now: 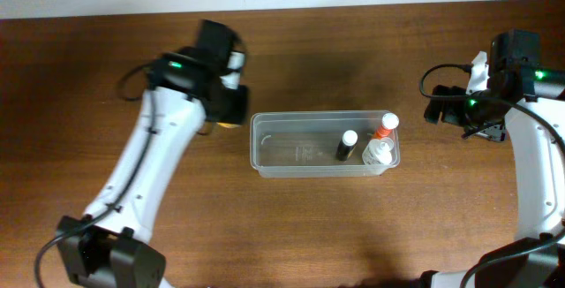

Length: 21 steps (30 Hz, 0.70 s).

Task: Pack container
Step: 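Place the Tiger Balm jar into the container's middle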

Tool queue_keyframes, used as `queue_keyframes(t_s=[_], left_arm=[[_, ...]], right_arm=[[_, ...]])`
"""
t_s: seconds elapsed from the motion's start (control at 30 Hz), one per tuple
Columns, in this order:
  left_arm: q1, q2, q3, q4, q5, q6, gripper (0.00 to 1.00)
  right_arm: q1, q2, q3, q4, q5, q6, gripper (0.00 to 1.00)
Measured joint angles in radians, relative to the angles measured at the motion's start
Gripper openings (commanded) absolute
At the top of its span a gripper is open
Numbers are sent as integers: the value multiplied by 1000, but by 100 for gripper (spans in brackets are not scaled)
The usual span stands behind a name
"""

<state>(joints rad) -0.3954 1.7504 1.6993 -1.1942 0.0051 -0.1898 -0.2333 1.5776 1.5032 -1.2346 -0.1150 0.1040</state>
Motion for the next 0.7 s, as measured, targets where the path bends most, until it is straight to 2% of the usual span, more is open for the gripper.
queue_keyframes(t_s=[0.3, 0.6, 0.7], left_arm=[[-288, 77, 0, 158, 8, -29, 20], [-339, 294, 0, 276, 6, -37, 21], [-338, 344, 0, 298, 6, -39, 39]], right_arm=[[0, 0, 0, -4, 0, 1, 97], [0, 0, 0, -6, 0, 1, 98], [0, 0, 0, -6, 0, 0, 98]])
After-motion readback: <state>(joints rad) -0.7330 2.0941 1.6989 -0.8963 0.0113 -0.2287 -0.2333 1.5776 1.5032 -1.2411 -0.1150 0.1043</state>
